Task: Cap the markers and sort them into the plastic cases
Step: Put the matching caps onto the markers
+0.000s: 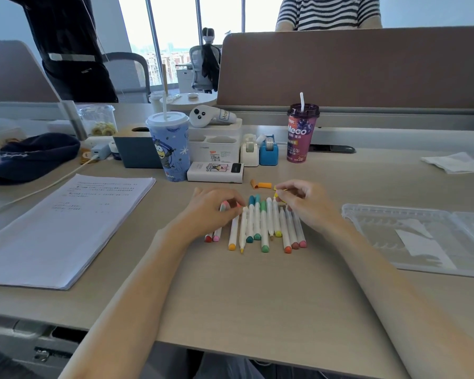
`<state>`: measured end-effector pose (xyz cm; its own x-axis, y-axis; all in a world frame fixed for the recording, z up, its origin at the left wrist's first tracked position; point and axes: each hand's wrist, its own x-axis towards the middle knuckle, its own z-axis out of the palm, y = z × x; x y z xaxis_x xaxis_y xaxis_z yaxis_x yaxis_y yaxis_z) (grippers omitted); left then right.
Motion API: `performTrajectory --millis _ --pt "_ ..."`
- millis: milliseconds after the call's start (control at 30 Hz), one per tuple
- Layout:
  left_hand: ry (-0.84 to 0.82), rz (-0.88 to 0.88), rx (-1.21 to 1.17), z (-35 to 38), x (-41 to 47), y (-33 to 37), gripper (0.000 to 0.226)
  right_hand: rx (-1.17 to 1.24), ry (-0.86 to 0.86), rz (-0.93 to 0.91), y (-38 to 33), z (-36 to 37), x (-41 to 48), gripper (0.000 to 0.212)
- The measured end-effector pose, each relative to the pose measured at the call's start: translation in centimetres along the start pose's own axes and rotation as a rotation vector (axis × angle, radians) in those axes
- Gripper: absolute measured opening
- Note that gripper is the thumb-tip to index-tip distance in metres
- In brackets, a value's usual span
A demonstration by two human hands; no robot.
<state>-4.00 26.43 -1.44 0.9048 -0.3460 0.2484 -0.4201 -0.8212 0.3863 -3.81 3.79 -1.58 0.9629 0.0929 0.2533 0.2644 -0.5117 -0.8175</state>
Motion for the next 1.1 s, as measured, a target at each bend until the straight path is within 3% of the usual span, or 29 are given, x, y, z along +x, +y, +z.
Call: performTrajectory --millis 300,867,1000,1100 --pt "-0.059 -0.018 0.007 0.8 0.1 0.4 0.016 -0.025 -0.012 0.003 -0.4 0.2 -0.3 0.017" --pt "-0.119 -0.339 0.127 0.9 3.0 3.2 0.027 0.008 0.018 -0.015 -0.9 0.1 -0.4 0.016" --pt "-0.042 -0.372 -0.052 0.9 2.5 2.7 0.016 0.018 0.017 0.013 -0.9 0.1 -0.2 0.018" --pt "-0.006 -0.365 -0.420 0.8 2.1 2.1 0.019 0.010 0.016 0.044 -0.8 0.0 -0.1 0.018"
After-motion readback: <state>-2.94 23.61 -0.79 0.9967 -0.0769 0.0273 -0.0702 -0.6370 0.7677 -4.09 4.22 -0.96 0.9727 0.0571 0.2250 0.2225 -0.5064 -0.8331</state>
